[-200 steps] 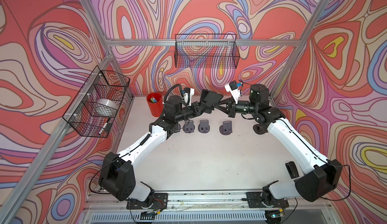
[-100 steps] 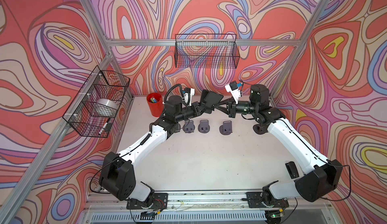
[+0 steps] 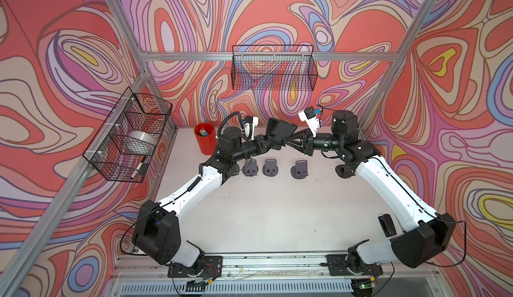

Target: Open the phone stand

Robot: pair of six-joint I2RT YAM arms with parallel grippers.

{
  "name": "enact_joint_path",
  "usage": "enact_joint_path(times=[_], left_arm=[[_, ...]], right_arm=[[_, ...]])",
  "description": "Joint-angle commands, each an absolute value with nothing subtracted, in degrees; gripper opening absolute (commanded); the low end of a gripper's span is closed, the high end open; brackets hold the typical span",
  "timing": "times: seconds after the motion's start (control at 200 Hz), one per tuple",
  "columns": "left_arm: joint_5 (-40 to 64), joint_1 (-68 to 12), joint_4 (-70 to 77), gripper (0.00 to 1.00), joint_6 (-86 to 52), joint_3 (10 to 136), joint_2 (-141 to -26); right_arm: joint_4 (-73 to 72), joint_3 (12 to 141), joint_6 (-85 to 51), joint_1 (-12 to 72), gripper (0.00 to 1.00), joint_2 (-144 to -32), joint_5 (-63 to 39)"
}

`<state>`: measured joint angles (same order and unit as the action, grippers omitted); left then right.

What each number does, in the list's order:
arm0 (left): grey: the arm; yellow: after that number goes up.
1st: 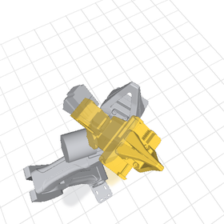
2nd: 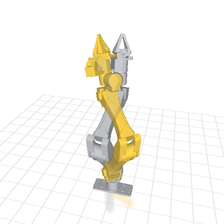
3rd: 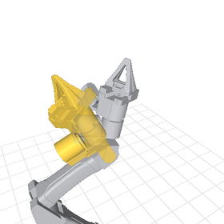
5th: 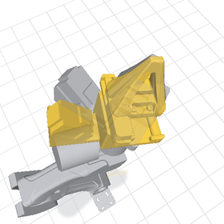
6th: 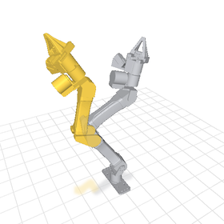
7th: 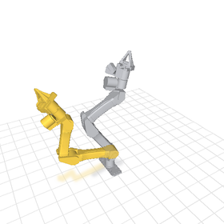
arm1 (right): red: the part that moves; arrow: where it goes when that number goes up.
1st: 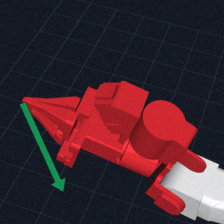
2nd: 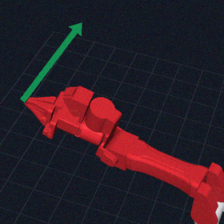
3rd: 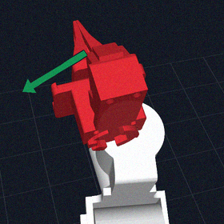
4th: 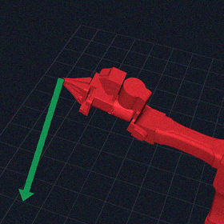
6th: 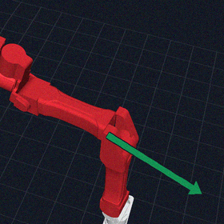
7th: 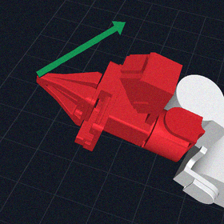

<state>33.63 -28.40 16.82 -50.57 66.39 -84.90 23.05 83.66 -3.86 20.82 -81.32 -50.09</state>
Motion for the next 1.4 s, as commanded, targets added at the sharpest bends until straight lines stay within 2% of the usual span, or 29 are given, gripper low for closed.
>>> enact_joint_path(times=[0.0, 0.145, 0.215, 0.551, 0.691, 0.917, 1.252, 1.392], left_arm=[[28.0, -27.5, 17.6, 0.0, -51.9, 63.6, -83.3], [27.6, -27.4, 16.6, 0.0, -52.6, 58.4, -78.4], [27.1, -27.5, 15.4, 0.0, -53.0, 55.3, -75.3], [25.1, -30.5, 15.6, 0.0, -59.2, 34.0, -58.8], [23.9, -32.4, 20.0, 0.0, -60.9, 24.9, -56.5], [25.1, -33.6, 42.6, 0.0, -67.7, 15.1, -69.3], [26.1, -34.3, 77.8, 0.0, -78.8, 13.6, -97.1], [25.9, -35.8, 77.8, 0.0, -78.1, 14.3, -100.4]], right_arm=[[26.2, 86.3, -2.3, 22.5, 0.44, -77.8, -52.3], [29.6, 86.0, -0.7, 22.5, 0.61, -75.2, -49.8], [31.3, 85.9, 0.0, 22.5, 0.65, -73.6, -48.8], [36.6, 85.9, 2.5, 22.5, 0.69, -69.8, -41.9], [36.4, 86.4, 2.1, 22.5, 0.68, -71.2, -41.8], [35.4, 87.4, 0.8, 22.5, 0.68, -72.9, -41.8], [37.8, 89.0, 0.6, 22.5, 0.69, -74.4, -40.0], [38.7, 89.1, 0.8, 22.5, 0.69, -74.8, -39.2]])
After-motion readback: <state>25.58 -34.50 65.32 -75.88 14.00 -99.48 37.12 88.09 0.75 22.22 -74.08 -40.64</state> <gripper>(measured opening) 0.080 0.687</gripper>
